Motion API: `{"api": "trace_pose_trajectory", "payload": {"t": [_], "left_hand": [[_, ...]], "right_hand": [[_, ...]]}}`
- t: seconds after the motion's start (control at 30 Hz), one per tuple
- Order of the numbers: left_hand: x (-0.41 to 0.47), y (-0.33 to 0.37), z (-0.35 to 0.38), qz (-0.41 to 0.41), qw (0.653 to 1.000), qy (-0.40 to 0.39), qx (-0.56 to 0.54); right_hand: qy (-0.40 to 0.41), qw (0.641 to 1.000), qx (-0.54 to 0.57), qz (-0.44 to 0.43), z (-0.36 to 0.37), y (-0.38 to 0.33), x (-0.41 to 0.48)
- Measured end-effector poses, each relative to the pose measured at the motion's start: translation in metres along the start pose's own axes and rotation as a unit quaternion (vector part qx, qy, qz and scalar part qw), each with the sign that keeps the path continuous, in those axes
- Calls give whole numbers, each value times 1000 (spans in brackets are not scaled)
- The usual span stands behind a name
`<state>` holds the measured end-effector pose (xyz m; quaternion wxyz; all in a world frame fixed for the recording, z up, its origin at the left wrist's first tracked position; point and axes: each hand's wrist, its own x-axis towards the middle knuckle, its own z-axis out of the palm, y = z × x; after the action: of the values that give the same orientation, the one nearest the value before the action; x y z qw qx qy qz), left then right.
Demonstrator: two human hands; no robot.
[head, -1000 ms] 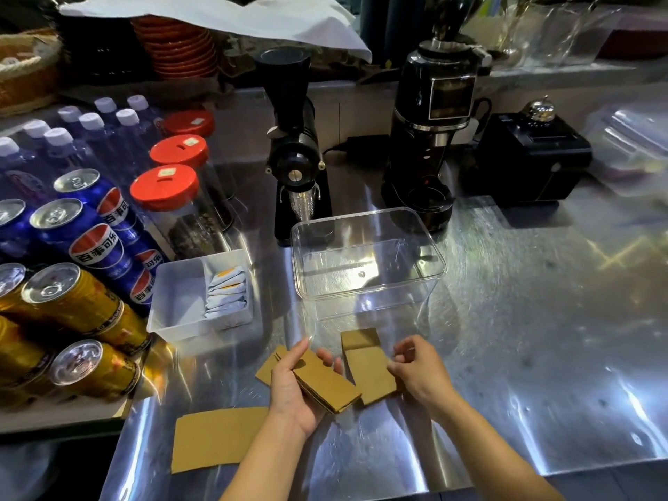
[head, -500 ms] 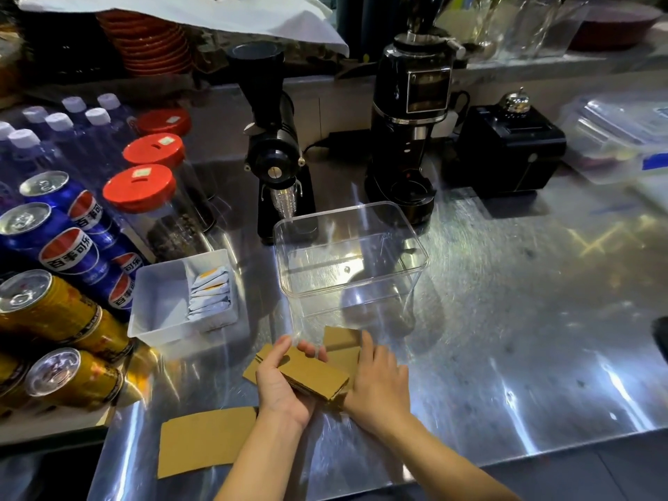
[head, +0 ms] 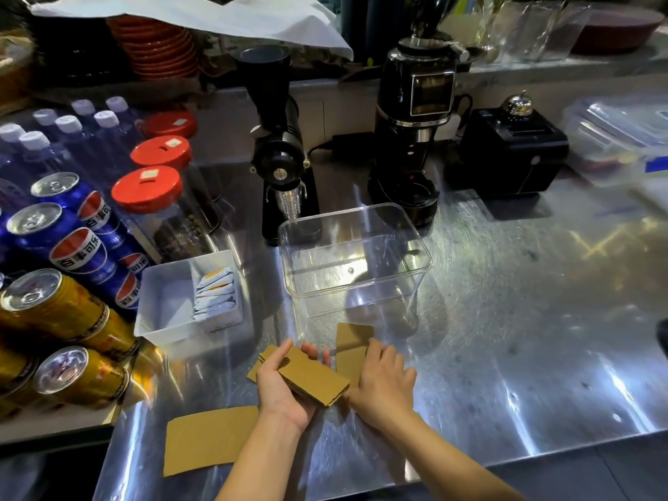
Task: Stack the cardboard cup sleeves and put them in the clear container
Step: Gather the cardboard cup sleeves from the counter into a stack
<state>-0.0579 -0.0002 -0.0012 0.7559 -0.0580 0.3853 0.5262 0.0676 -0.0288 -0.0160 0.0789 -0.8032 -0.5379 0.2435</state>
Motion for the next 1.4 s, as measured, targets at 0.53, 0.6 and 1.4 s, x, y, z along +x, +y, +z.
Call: {"api": "trace_pose_trajectory", "payload": {"t": [0.53,0.6,1.4], "left_hand": [[-3,5,-4,-37,994,-30,99],[-5,5,-2,-40,991,-32,124],[-38,60,-32,29,995,-75,64]], "right_hand": [[-104,838,536,-6,-49,12,-3],[-144,829,539,-33,-51,4,-9],[-69,978,-50,-192,14,-37,6]]}}
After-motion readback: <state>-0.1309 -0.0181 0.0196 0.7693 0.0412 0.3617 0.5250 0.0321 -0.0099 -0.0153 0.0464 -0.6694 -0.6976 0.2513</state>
